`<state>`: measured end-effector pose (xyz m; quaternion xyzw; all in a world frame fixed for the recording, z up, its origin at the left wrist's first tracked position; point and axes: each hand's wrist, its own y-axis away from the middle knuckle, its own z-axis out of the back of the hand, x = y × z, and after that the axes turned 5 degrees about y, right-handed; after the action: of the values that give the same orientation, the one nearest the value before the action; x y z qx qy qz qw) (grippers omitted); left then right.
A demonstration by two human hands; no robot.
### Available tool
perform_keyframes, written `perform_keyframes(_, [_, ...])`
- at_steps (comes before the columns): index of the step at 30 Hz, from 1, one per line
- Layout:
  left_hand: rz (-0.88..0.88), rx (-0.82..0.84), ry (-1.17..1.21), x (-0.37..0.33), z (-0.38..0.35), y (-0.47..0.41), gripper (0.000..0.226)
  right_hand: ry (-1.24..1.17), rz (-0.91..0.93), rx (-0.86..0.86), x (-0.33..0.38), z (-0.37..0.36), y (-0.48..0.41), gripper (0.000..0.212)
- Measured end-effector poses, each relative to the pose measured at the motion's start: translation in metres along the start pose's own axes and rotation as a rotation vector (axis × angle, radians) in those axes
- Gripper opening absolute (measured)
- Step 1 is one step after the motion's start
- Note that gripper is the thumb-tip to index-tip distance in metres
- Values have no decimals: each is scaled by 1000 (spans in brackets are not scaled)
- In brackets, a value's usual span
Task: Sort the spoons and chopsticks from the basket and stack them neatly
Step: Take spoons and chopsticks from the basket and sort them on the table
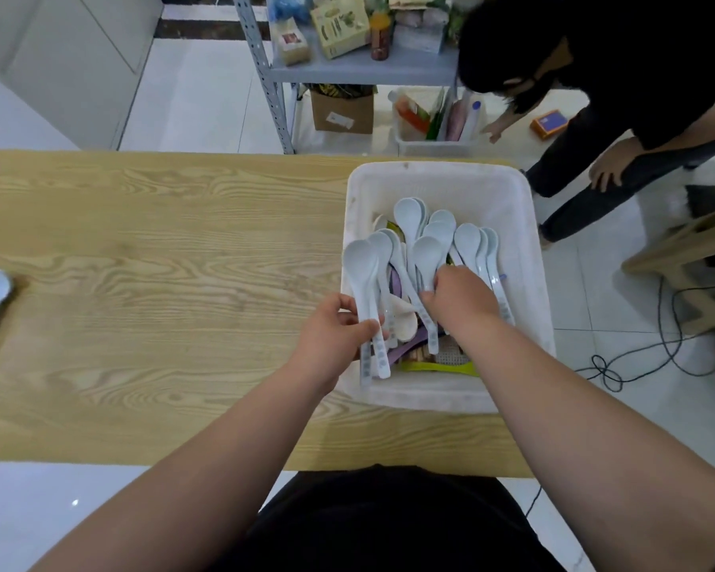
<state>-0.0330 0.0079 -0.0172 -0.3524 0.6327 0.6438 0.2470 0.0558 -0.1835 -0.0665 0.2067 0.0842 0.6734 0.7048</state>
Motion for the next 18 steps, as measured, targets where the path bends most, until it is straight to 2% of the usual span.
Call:
perform_keyframes(4, [7,23,8,2,5,5,22,-64,-77,67,5,-2,2,16])
perform_keyframes(7, [8,28,24,4,5,10,22,-282,-115,-14,-3,11,18,15])
perform_keyframes(11, [-17,33,17,6,0,21,30,-570,-57,-77,-9,37,56,29])
perform_keyframes(13, [-32,30,41,7,-6,32,31,-873,-36,44,-4,44,78,33])
perform_keyframes(15, [-49,25,58,8,-15,48,30,-1135,-6,235,1,41,98,31])
perform_keyframes(18, [-70,-5,103,18,-27,74,31,-1239,36,384,5,23,121,30])
